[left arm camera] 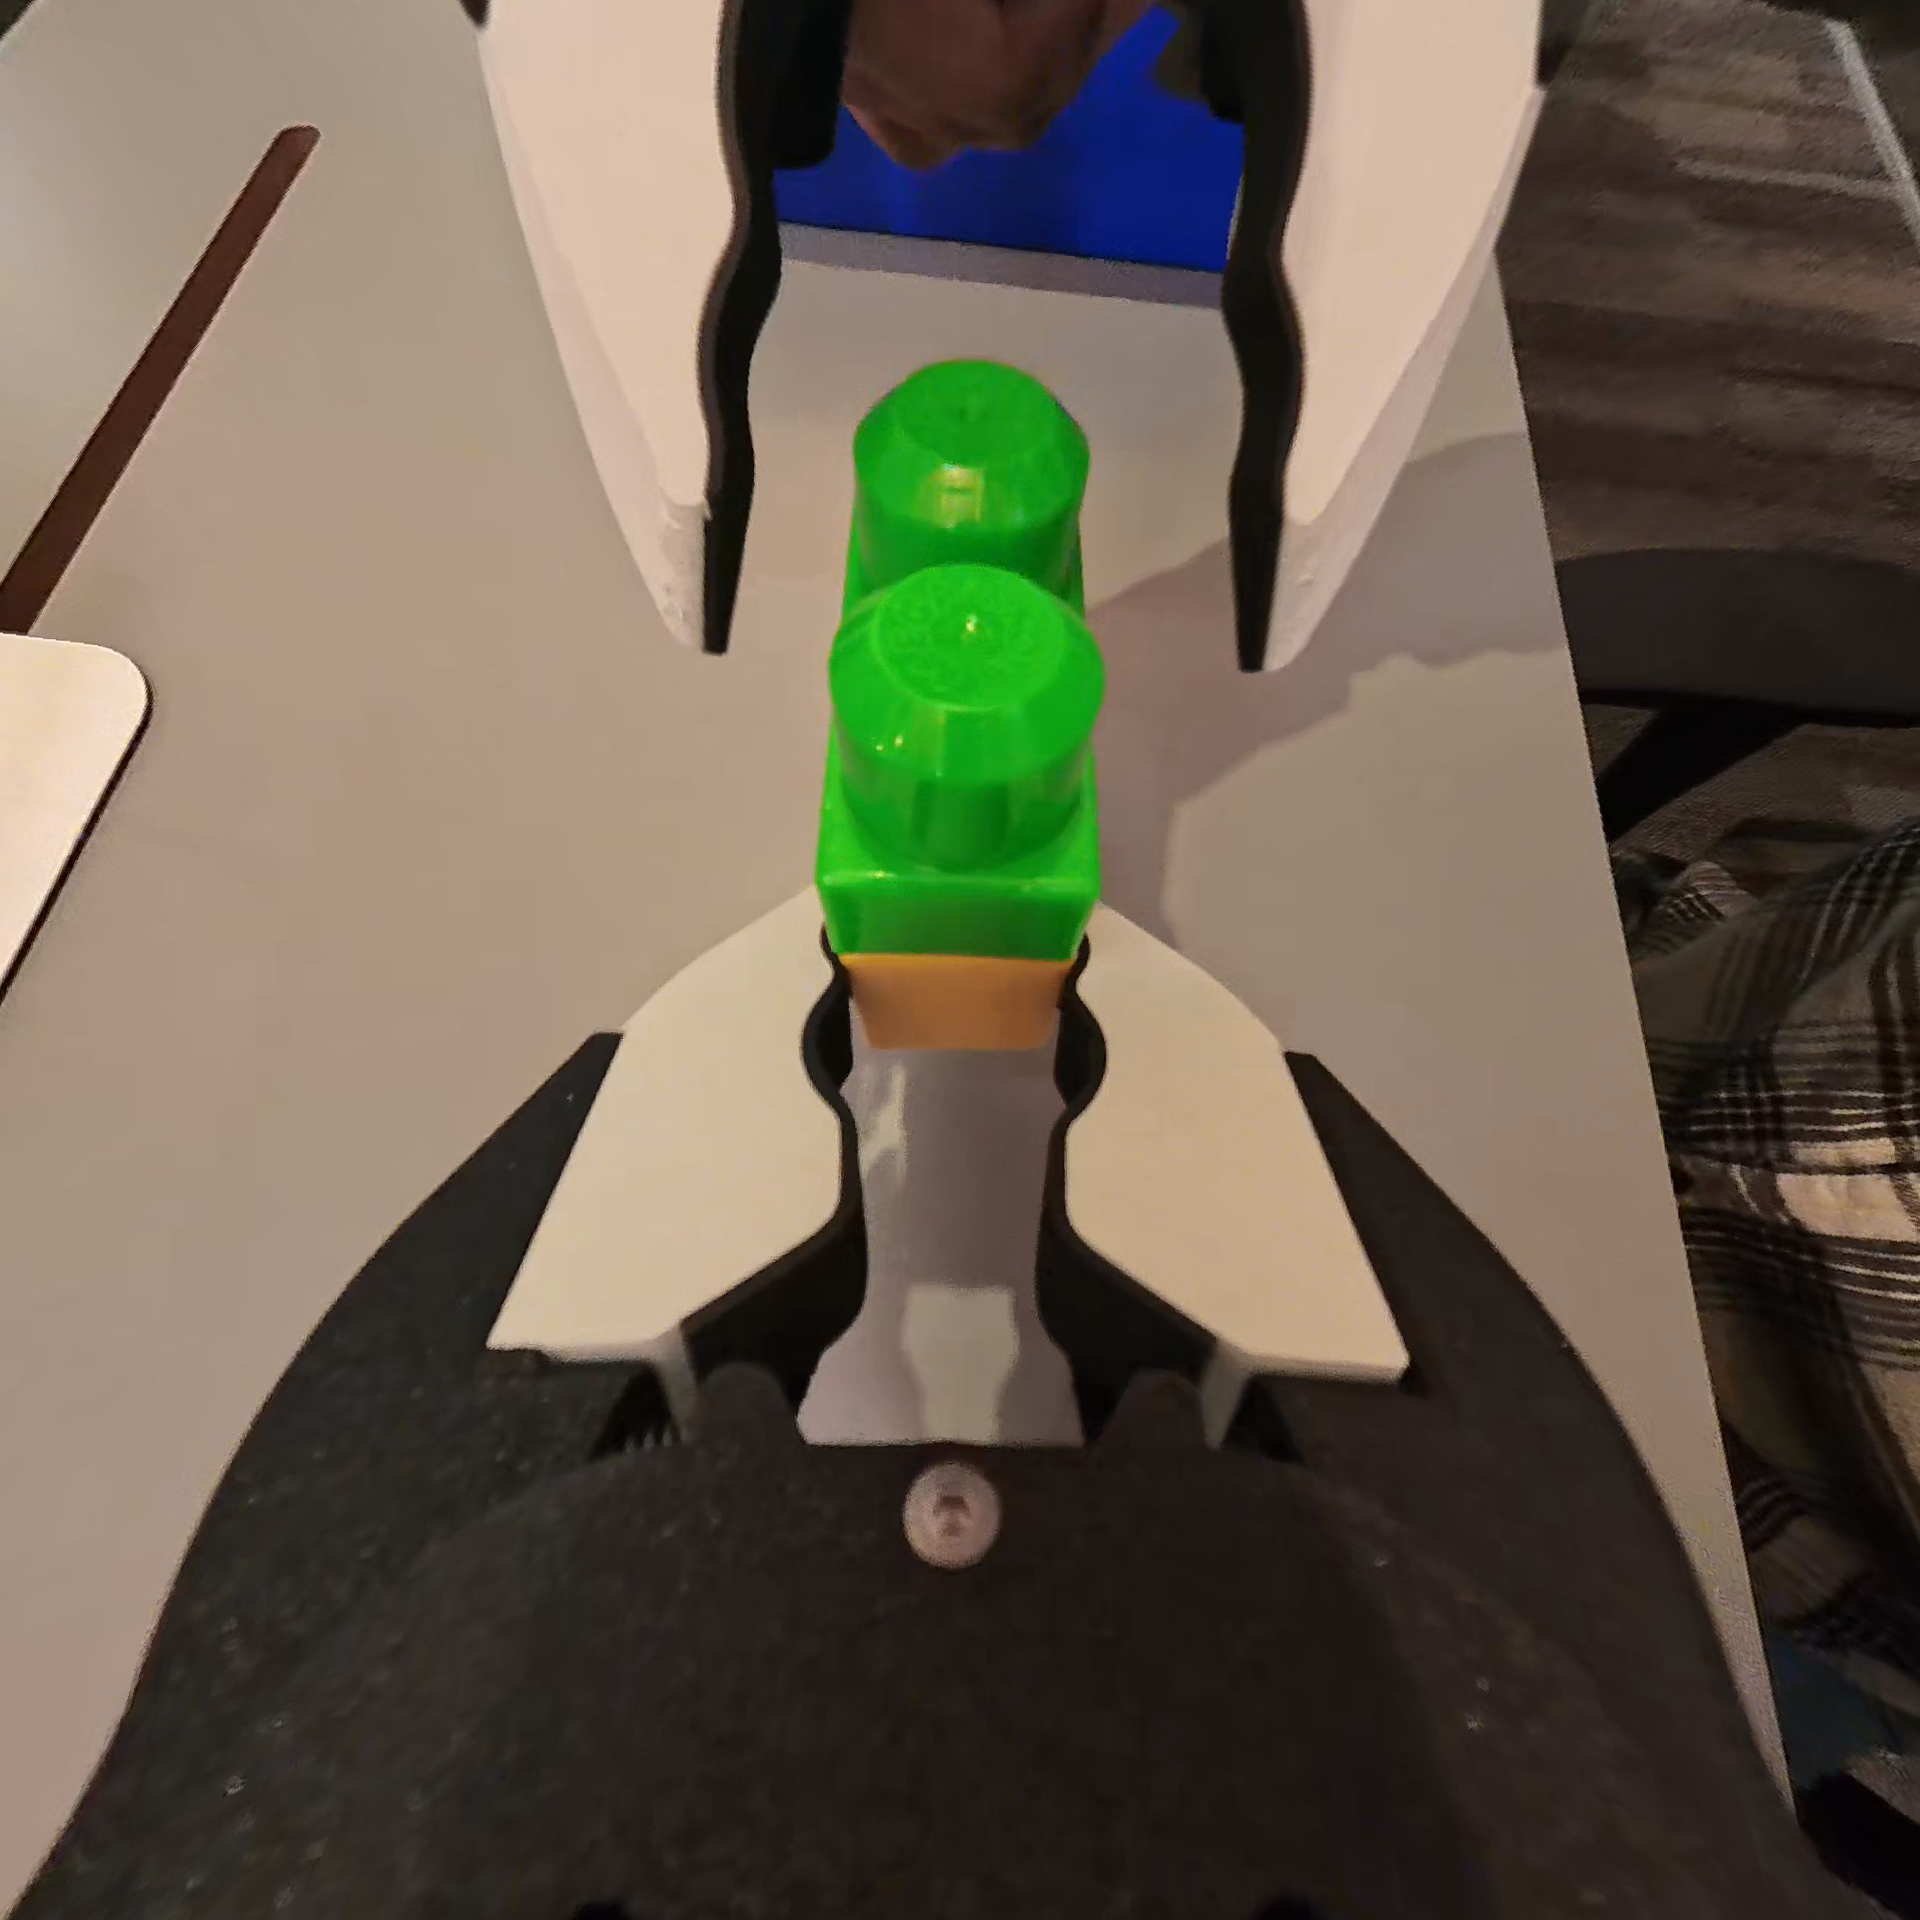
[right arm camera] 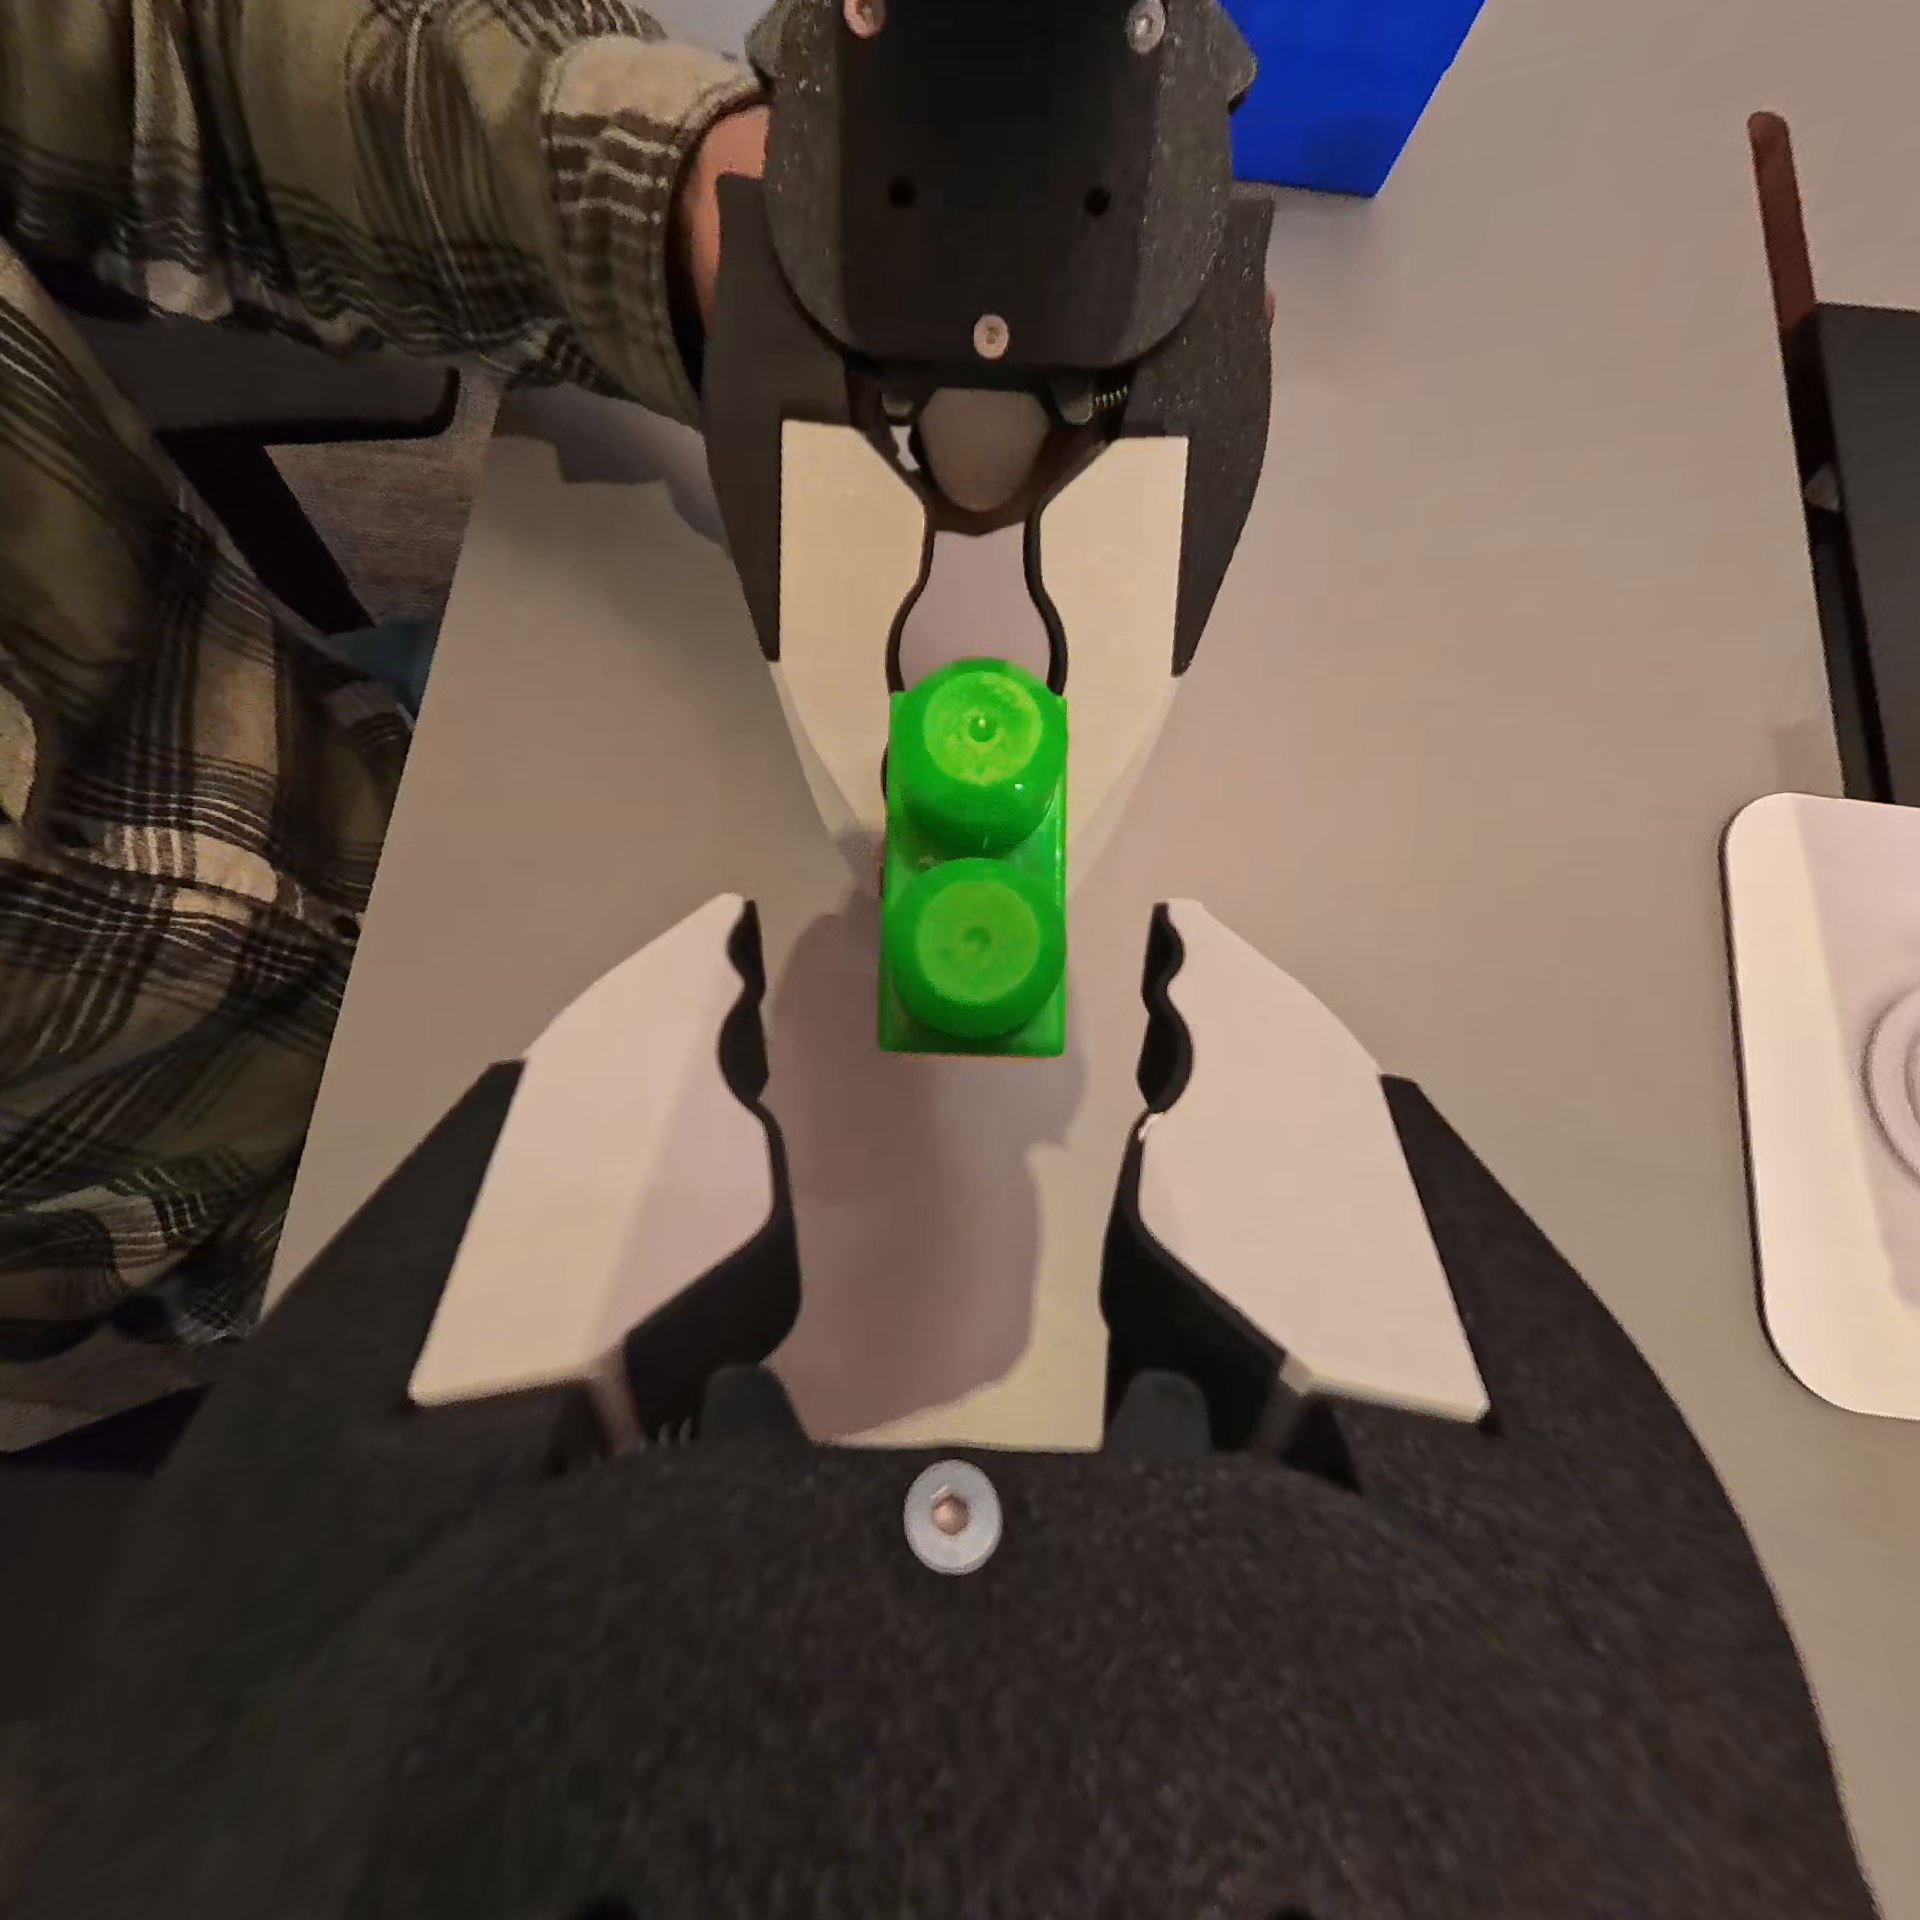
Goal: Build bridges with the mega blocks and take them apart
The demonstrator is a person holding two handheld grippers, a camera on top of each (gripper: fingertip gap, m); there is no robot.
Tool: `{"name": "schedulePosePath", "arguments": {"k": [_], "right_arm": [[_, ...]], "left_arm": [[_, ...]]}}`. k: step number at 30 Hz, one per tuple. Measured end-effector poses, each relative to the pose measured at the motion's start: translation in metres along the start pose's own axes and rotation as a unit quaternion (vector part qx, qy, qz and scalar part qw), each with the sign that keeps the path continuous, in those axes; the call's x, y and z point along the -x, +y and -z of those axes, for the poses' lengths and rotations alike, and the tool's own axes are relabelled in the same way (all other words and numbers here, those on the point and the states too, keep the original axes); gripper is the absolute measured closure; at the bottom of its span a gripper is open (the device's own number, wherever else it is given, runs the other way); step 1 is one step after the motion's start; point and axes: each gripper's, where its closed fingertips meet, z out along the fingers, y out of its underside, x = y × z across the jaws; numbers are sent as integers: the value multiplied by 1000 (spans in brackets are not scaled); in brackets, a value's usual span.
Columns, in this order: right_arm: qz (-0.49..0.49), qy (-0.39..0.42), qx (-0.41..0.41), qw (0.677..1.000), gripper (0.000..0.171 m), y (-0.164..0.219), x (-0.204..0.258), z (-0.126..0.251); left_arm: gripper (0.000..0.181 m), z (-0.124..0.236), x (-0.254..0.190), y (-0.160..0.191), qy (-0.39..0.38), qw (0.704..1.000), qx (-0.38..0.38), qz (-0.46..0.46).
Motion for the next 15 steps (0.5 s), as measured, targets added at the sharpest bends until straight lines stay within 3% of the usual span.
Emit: {"name": "schedulePosePath", "arguments": {"k": [7,10,15], "right_arm": [[-5,-9,51,999,116,9,1,-8],[8,-1,72,997,135,12,0,-9],[29,7,112,993,135,25,4,1]], "left_arm": [[145,-5,-1,-4,2,1000,3,6],[146,-10,-4,-6,6,1000,8,5],[145,-21,-8,-14,12,1000,7,3]]}}
